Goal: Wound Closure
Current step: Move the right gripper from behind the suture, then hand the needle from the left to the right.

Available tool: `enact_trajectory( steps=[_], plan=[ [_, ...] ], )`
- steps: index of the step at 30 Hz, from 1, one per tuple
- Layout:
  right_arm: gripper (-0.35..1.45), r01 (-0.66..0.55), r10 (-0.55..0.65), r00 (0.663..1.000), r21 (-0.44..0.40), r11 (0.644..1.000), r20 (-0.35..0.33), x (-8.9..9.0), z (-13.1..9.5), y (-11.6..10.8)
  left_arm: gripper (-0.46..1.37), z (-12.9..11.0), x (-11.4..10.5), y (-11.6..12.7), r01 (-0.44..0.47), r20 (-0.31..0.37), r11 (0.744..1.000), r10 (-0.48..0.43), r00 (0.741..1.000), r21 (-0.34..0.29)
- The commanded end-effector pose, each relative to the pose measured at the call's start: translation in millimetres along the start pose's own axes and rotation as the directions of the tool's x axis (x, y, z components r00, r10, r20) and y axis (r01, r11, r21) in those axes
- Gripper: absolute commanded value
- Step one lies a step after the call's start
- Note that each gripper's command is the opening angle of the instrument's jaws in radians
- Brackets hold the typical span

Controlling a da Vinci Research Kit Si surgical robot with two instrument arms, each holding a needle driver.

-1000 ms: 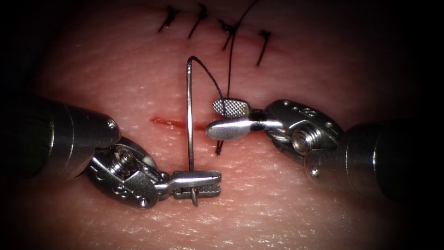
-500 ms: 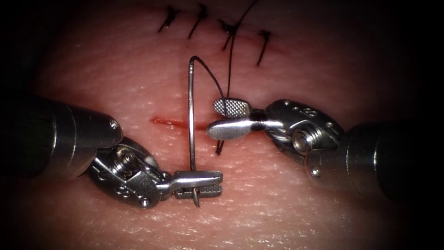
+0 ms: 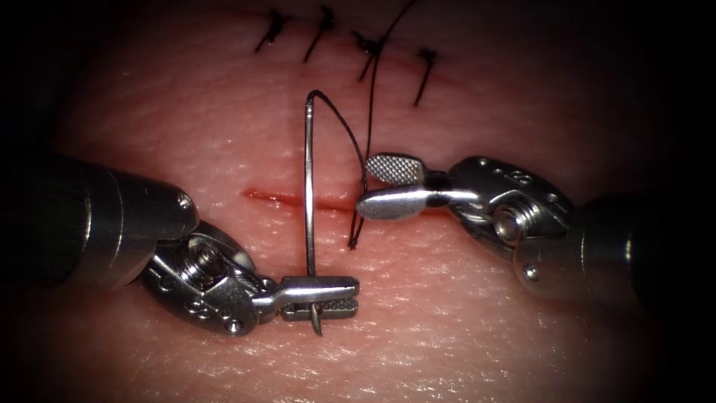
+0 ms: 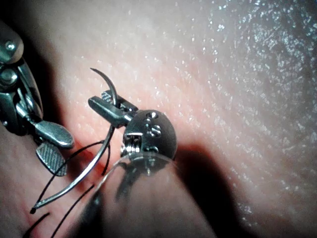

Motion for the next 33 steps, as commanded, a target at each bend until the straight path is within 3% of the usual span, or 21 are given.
enact_trajectory(
  steps=[1,20,33],
  plan=[
    [1.07,-0.001,0.001,1.000,0.004,1.000,0.001,0.0,-0.2,-0.1,-0.35,0.0,-0.1,0.0,-0.001,0.000,1.000,0.001,1.000,-0.009],
    [1.00,-0.016,0.016,1.000,0.013,1.000,0.020,1.4,-2.9,-3.8,-0.35,0.2,-0.9,0.3,-0.075,0.001,0.997,0.075,0.997,-0.018],
    [0.98,-0.030,0.029,0.999,0.040,0.999,0.022,1.8,-1.5,-5.3,-0.35,0.3,-1.2,0.6,-0.151,-0.003,0.988,0.151,0.988,-0.025]
  ],
)
